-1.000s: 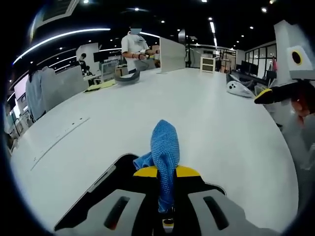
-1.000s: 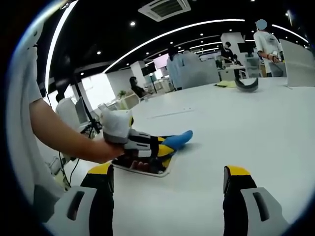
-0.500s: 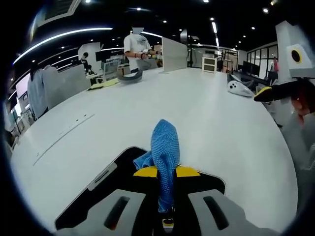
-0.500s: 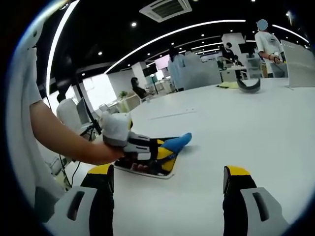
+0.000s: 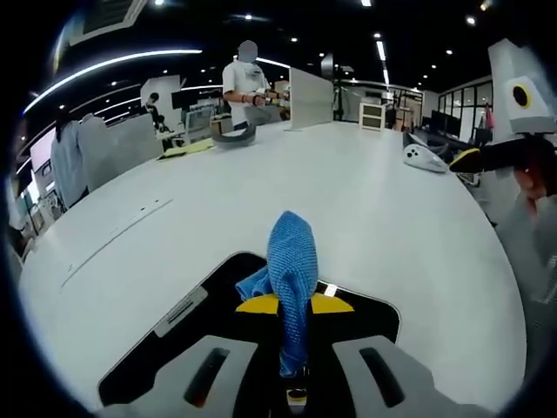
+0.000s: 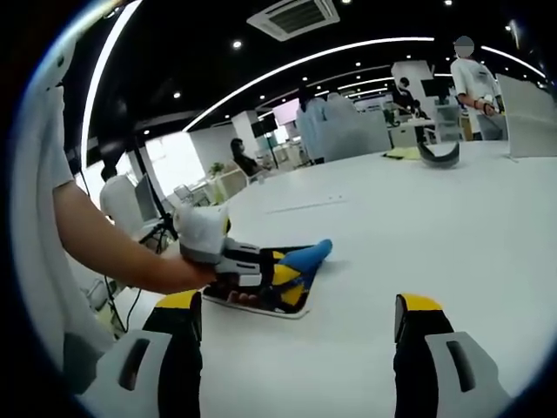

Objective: Wipe the mirror surface with the cleaning cloth until all visible marks leave the cleaned area.

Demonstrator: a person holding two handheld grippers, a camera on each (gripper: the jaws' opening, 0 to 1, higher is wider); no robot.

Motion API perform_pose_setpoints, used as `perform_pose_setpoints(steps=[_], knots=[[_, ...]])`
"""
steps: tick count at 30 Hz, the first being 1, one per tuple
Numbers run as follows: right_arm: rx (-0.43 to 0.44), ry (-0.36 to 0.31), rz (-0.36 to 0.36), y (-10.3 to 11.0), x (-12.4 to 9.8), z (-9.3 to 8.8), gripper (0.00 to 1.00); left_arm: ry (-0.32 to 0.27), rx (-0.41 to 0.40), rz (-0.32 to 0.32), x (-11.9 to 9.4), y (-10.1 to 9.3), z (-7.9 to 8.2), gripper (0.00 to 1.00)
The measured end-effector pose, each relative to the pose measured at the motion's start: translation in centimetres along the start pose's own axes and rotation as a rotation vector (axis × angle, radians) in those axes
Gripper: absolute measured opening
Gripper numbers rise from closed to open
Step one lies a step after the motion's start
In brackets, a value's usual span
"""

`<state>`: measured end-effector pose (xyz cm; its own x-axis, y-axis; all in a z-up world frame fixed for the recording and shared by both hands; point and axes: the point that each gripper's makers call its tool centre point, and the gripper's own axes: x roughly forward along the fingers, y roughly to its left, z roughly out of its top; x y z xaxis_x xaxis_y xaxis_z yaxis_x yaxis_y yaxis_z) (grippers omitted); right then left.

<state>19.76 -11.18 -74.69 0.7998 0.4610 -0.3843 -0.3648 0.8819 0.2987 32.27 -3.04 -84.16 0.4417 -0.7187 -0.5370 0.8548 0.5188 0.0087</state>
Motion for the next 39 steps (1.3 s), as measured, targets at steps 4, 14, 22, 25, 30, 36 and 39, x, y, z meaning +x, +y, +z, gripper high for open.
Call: perform_pose_setpoints(steps=[4, 14, 22, 25, 30, 36, 39], knots=[[-0.001, -0.002, -0.006, -0.1, -0.2, 0.0, 0.91, -0.004, -0.005, 0.001, -0.2, 0.1, -0.1, 0.07], [0.001, -0.010, -0.014, 0.0, -0.5, 0.0, 0.91, -0.002, -0.009, 0.012, -0.8, 0.5, -0.5, 0.07], [0.000, -0.020, -0.013, 0.2, -0.5, 0.2, 0.91, 0.002, -0.014, 0.024, -1.6, 0.8, -1.0, 0.07], [-0.001, -0.022, -0.011, 0.4, -0.6, 0.3, 0.91, 0.002, -0.015, 0.026, -1.8, 1.0, -1.2, 0.07], [-0.005, -0.024, -0.017, 0.3, -0.7, 0.4, 0.91, 0.004, -0.013, 0.031, -2.1, 1.2, -1.4, 0.07], [-0.014, -0.021, -0.017, 0.4, -0.9, 0.4, 0.91, 0.005, -0.015, 0.040, -2.8, 1.5, -1.8, 0.07], [-0.014, -0.022, -0.018, 0.5, -0.9, 0.4, 0.91, 0.005, -0.018, 0.045, -3.1, 1.7, -2.0, 0.07]])
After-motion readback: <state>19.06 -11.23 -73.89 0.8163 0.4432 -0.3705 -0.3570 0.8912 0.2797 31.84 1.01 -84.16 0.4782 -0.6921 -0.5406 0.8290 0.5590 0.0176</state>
